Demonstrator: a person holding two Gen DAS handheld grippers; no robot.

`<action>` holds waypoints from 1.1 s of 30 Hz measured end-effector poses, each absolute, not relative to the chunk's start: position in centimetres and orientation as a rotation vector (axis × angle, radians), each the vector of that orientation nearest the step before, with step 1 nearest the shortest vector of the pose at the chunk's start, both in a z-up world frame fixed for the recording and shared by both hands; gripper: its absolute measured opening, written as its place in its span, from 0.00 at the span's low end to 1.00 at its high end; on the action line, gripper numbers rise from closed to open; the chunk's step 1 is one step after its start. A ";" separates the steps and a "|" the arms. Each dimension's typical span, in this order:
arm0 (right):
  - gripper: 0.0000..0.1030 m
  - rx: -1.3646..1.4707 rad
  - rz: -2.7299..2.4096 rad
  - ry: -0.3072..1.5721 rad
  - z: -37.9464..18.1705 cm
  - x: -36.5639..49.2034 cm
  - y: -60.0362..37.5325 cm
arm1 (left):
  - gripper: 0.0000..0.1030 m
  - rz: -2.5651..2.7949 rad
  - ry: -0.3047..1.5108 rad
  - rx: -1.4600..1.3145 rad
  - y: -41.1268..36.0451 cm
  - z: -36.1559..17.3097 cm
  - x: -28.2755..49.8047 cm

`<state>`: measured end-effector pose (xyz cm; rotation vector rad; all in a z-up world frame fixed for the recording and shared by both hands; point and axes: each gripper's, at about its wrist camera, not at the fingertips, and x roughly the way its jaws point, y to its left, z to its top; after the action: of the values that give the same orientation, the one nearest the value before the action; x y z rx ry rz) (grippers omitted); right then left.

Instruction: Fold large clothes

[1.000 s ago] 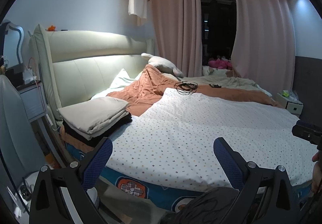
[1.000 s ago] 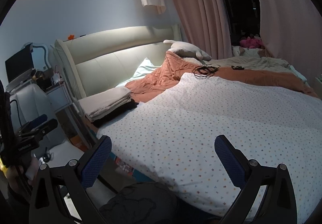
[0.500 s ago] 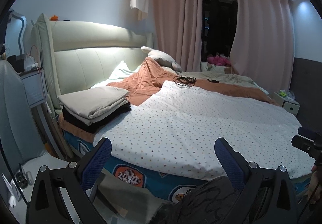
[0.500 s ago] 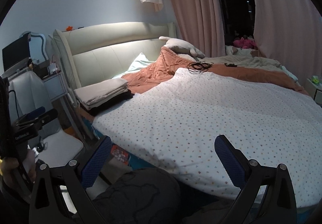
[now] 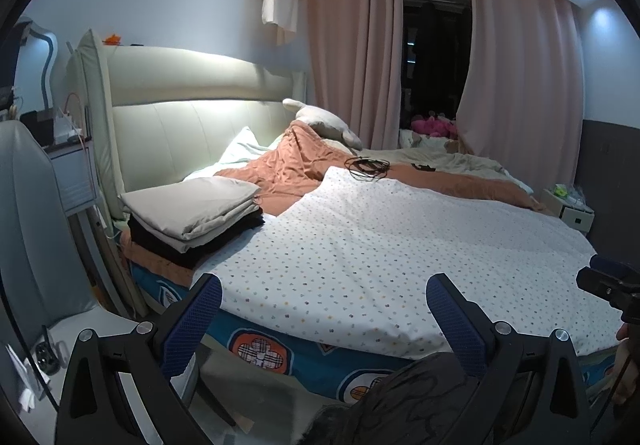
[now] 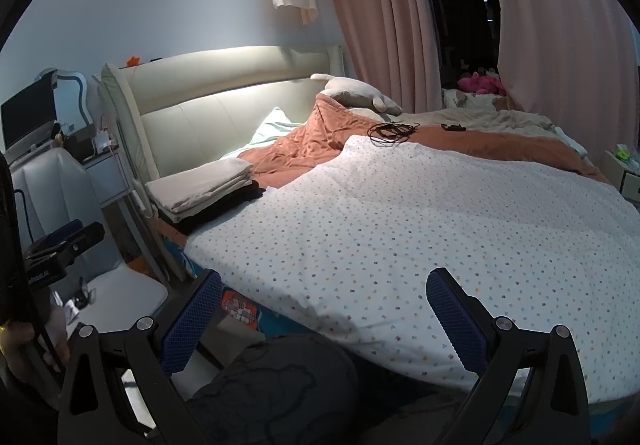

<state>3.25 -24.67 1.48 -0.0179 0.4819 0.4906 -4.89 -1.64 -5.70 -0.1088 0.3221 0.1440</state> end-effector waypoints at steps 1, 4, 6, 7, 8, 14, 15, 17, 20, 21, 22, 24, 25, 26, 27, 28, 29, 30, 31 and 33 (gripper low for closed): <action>0.99 -0.017 0.490 0.484 1.5 3.2 -24.7 | 0.99 0.142 0.323 -0.109 -1.6 -5.7 -4.9; 0.99 -0.019 0.485 0.483 1.4 3.1 -24.9 | 1.00 0.140 0.324 -0.108 -1.7 -5.7 -5.0; 0.99 -0.018 0.485 0.484 1.4 3.1 -24.9 | 0.99 0.140 0.323 -0.105 -1.8 -5.7 -5.1; 0.99 -0.017 0.484 0.486 1.4 3.1 -25.0 | 1.00 0.141 0.322 -0.105 -1.8 -5.6 -5.1; 0.99 -0.016 0.483 0.487 1.4 3.0 -25.0 | 1.00 0.141 0.321 -0.105 -1.8 -5.6 -5.2; 0.99 -0.011 0.484 0.484 1.4 2.8 -25.1 | 0.99 0.145 0.310 -0.107 -1.7 -5.4 -5.6; 0.99 -0.013 0.485 0.482 1.4 2.9 -25.1 | 0.99 0.144 0.309 -0.107 -1.7 -5.3 -5.7; 0.99 -0.014 0.488 0.480 1.5 2.8 -25.0 | 0.99 0.144 0.307 -0.111 -1.6 -5.3 -5.8; 0.99 -0.015 0.489 0.478 1.5 2.6 -24.9 | 0.99 0.145 0.304 -0.110 -1.6 -5.2 -5.9; 0.99 -0.015 0.489 0.478 1.5 2.6 -24.9 | 0.99 0.144 0.304 -0.110 -1.6 -5.2 -5.9; 0.99 -0.015 0.489 0.478 1.5 2.5 -24.9 | 0.99 0.143 0.304 -0.111 -1.6 -5.2 -6.0; 0.99 -0.014 0.488 0.480 1.5 2.6 -25.0 | 1.00 0.143 0.304 -0.113 -1.6 -5.2 -6.0; 0.99 -0.013 0.487 0.481 1.6 2.6 -25.0 | 1.00 0.143 0.303 -0.113 -1.7 -5.2 -6.0; 0.99 -0.011 0.486 0.482 1.6 2.5 -25.0 | 0.99 0.144 0.301 -0.112 -1.7 -5.1 -6.1; 0.99 -0.008 0.484 0.483 1.6 2.5 -25.0 | 0.99 0.146 0.299 -0.109 -1.7 -5.1 -6.1; 0.99 -0.005 0.484 0.483 1.5 2.4 -25.1 | 0.99 0.149 0.299 -0.107 -1.7 -5.1 -6.1; 0.99 -0.002 0.484 0.483 1.5 2.4 -25.2 | 0.99 0.152 0.300 -0.107 -1.8 -5.1 -6.0; 0.99 0.001 0.484 0.485 1.5 2.4 -25.3 | 0.99 0.155 0.299 -0.107 -1.9 -5.1 -6.0; 0.99 0.005 0.481 0.486 1.5 2.5 -25.4 | 0.99 0.158 0.298 -0.104 -1.9 -5.1 -6.0; 0.99 0.012 0.479 0.489 1.4 2.6 -25.5 | 0.99 0.159 0.296 -0.095 -2.2 -5.1 -6.0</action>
<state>2.63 -25.52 1.44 0.0119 0.4890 0.4789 -6.01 -2.17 -5.08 -0.0953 0.2962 0.1587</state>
